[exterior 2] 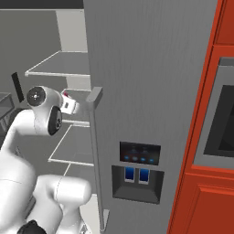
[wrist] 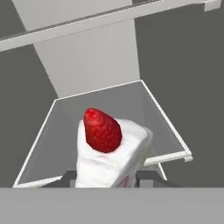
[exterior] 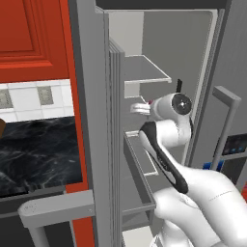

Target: Take the cupcake and cake from the fridge and place them on the empty tray on the dining counter.

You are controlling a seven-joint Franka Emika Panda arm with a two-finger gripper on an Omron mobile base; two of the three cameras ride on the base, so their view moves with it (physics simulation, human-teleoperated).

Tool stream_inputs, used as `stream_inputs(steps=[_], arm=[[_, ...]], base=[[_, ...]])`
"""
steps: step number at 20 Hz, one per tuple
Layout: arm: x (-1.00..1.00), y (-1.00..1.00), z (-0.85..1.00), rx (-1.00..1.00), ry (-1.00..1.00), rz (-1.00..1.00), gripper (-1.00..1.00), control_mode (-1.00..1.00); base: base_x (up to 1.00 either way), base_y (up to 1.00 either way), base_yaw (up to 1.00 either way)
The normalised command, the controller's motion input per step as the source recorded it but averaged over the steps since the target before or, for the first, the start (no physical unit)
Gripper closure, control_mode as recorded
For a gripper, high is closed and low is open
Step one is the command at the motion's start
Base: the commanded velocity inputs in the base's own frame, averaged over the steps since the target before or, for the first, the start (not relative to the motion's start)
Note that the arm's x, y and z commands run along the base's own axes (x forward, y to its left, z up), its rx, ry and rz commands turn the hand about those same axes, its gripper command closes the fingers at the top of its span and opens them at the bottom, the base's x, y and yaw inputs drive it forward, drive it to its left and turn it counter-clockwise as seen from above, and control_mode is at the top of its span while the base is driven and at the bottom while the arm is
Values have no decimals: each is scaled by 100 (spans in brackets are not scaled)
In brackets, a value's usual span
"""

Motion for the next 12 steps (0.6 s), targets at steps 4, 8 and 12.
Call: stream_inputs(steps=[4,8,12], arm=[[-100,0,84,0,12,1,100,-100],[-100,0,74,0,12,4,100,-100],[-100,-17,13,-4,3,4,100,-100]], base=[[0,0,0],[0,0,0],[0,0,0]])
